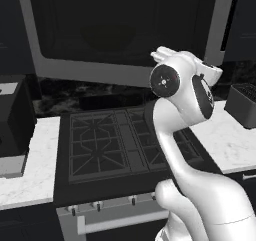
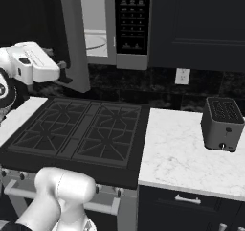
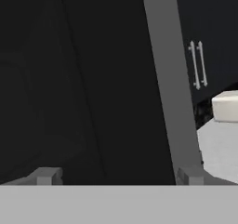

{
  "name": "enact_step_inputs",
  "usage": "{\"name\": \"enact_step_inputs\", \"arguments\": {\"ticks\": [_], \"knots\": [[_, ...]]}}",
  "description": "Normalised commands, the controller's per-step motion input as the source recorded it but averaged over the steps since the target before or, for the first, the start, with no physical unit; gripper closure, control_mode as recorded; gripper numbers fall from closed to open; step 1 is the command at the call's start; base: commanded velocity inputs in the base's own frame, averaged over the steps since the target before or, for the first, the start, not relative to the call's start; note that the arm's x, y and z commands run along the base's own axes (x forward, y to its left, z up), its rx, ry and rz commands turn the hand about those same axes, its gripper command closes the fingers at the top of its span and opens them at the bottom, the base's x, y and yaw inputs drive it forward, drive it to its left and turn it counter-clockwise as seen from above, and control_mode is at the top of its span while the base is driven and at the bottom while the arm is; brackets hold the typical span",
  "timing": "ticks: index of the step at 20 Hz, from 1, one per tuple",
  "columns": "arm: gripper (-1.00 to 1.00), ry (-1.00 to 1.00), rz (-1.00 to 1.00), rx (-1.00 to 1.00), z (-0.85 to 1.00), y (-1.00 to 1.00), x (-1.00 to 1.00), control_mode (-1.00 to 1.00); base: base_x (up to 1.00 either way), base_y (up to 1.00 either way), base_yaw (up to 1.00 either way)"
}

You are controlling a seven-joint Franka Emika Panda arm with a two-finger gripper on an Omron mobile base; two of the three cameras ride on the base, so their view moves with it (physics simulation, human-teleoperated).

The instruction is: Open the microwave, place the bowl with waffle inside the microwave, then close the microwave door and turn it on.

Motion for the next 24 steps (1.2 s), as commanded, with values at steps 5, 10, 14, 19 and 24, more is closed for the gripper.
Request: {"name": "enact_step_inputs", "arguments": {"ticks": [5, 10, 14, 19, 24], "knots": [[-1.0, 0.24, 0.08, 0.01, 0.0, -0.24, 1.0, -1.0, 0.0, 0.0, 0.0], [-1.0, 0.2, 0.08, 0.0, 0.0, -0.21, 0.94, -1.0, 0.0, 0.0, 0.0], [-1.0, 0.06, 0.1, 0.0, -0.02, -0.24, 0.81, -1.0, 0.0, 0.0, 0.0], [-1.0, 0.0, 0.07, 0.0, -0.07, -0.14, 0.52, -1.0, 0.0, 0.0, 0.0], [-1.0, 0.0, 0.02, 0.0, -0.04, -0.02, 0.24, -1.0, 0.0, 0.0, 0.0]]}}
